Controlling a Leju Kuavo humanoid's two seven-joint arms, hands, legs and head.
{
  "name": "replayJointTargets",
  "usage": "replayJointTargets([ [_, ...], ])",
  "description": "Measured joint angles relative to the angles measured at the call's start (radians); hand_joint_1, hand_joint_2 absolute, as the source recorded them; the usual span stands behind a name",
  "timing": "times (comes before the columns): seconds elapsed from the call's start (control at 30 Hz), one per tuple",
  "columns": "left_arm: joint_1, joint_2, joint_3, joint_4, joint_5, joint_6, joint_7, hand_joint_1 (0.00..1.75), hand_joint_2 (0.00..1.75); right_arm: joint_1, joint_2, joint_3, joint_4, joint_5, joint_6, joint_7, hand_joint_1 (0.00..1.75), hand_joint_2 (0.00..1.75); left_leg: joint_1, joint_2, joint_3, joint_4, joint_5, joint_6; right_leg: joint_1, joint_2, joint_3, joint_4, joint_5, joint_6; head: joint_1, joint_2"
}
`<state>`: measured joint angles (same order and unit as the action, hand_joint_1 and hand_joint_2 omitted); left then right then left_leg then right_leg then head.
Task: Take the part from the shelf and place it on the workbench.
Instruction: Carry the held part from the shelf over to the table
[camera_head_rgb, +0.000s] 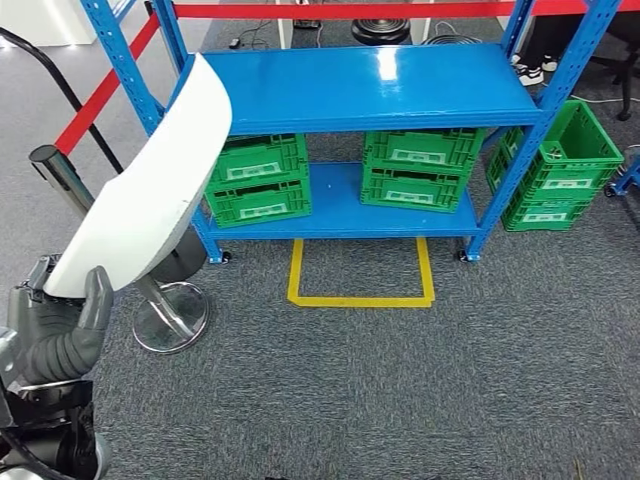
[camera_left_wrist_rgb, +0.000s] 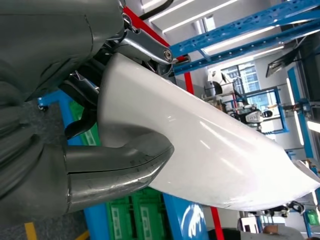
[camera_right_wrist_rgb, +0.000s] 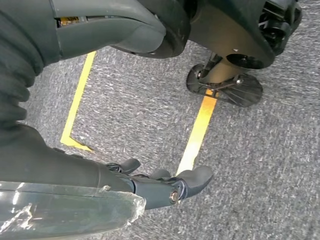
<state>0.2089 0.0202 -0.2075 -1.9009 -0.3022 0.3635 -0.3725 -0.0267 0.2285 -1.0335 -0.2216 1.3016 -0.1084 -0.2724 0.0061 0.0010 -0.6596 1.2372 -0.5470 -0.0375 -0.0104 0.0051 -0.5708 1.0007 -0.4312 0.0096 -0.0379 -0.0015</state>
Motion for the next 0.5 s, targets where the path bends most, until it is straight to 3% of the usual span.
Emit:
replayJointTargets([
  [0.07, 0.000, 0.000, 0.000, 0.000, 0.000, 0.000, 0.000, 1.68, 1.75, 0.000, 0.000, 0.000, 0.000, 0.000, 0.000, 0.000, 0.00, 1.75, 0.002, 0.000, 0.080, -0.144, 0.062, 0.001, 0.000, 0.001, -0.003, 0.001, 0.004, 0.007, -0.001, 0.000],
  [0.13, 0.000, 0.000, 0.000, 0.000, 0.000, 0.000, 0.000, 1.68, 1.75, -0.002, 0.000, 0.000, 0.000, 0.000, 0.000, 0.000, 0.00, 1.75, 0.002, -0.002, 0.132, -0.248, 0.090, 0.008, 0.003, 0.002, -0.008, 0.003, 0.009, 0.017, -0.001, 0.000],
  [0.27, 0.002, -0.002, 0.000, 0.000, 0.000, 0.000, 0.000, 1.68, 1.75, 0.000, 0.000, -0.001, 0.000, 0.000, 0.000, 0.000, 0.00, 1.75, -0.002, -0.003, 0.129, -0.266, 0.100, 0.037, 0.000, 0.001, -0.023, 0.011, 0.009, 0.041, -0.001, 0.000],
  [0.33, 0.001, -0.003, 0.001, 0.000, 0.000, 0.000, 0.000, 1.68, 1.75, 0.000, 0.000, -0.001, 0.000, 0.000, 0.000, 0.000, 0.00, 1.75, 0.000, -0.002, 0.126, -0.269, 0.106, 0.051, -0.001, 0.000, -0.061, 0.091, -0.042, 0.049, 0.005, 0.000],
  [0.4, 0.002, -0.004, 0.000, 0.000, 0.000, -0.002, 0.000, 1.68, 1.75, -0.001, 0.000, -0.001, 0.000, 0.000, 0.000, 0.000, 0.00, 1.75, -0.002, -0.001, 0.121, -0.269, 0.110, 0.058, -0.001, 0.000, -0.121, 0.232, -0.111, 0.053, 0.009, 0.000],
  [0.43, 0.002, -0.005, 0.000, 0.000, 0.000, -0.002, 0.000, 1.68, 1.75, 0.000, 0.000, -0.002, 0.000, 0.000, 0.000, 0.000, 0.00, 1.75, -0.004, 0.000, 0.118, -0.269, 0.112, 0.060, -0.001, 0.000, -0.142, 0.286, -0.129, 0.053, 0.009, 0.000],
  [0.47, 0.002, -0.005, 0.000, 0.000, -0.002, -0.002, 0.000, 1.68, 1.75, 0.001, -0.001, -0.002, 0.000, 0.000, 0.000, 0.000, 0.00, 1.75, -0.005, -0.001, 0.117, -0.269, 0.113, 0.060, 0.000, 0.000, -0.145, 0.301, -0.128, 0.052, 0.009, 0.000],
  [0.5, 0.002, -0.005, 0.000, 0.000, -0.008, -0.002, 0.000, 1.68, 1.75, 0.001, -0.001, -0.003, 0.000, 0.000, 0.001, 0.000, 0.00, 1.75, -0.006, -0.001, 0.116, -0.268, 0.114, 0.060, 0.000, 0.000, -0.127, 0.274, -0.109, 0.050, 0.009, 0.000],
])
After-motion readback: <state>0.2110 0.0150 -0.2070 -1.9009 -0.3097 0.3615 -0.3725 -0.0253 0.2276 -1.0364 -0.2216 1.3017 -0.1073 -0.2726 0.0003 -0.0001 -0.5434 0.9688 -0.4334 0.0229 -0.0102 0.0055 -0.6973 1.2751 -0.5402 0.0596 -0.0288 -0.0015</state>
